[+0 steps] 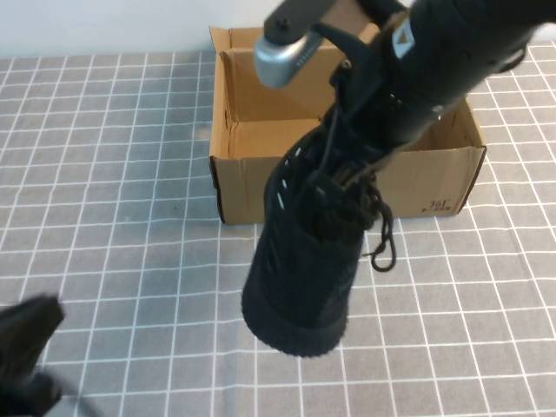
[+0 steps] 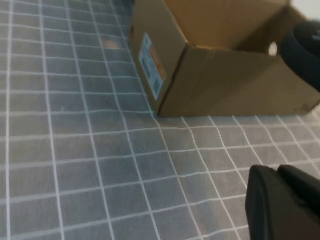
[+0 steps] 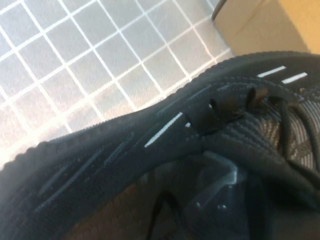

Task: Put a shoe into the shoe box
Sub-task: Hand over the shoe

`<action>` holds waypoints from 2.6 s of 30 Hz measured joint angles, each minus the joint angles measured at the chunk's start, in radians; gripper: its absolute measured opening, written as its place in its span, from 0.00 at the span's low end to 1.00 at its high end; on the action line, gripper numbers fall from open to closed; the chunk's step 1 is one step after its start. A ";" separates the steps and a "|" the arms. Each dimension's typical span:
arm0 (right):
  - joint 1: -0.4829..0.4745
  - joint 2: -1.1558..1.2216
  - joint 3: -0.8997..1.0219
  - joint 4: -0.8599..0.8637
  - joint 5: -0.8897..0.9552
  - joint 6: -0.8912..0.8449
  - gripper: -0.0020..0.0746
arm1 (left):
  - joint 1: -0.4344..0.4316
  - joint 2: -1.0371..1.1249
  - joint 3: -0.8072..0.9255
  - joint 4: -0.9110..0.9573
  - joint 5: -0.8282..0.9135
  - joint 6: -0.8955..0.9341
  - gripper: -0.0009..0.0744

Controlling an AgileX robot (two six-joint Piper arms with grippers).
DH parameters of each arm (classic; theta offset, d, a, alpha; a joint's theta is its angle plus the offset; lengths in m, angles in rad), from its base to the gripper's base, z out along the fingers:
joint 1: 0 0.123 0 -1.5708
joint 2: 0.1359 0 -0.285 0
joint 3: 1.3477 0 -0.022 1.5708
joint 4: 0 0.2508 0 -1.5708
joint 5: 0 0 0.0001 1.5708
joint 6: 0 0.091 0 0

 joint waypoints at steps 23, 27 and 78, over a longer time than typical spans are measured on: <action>-0.080 0.249 -0.406 -0.077 0.022 0.054 0.02 | -0.340 0.696 -0.560 -0.402 -0.027 0.758 0.01; -0.093 0.251 -0.411 -0.073 0.024 0.054 0.02 | -0.383 0.697 -0.560 -0.396 -0.030 0.762 0.14; -0.096 0.253 -0.413 -0.053 0.044 0.054 0.02 | -0.391 0.981 -0.564 -0.496 -0.407 1.001 0.20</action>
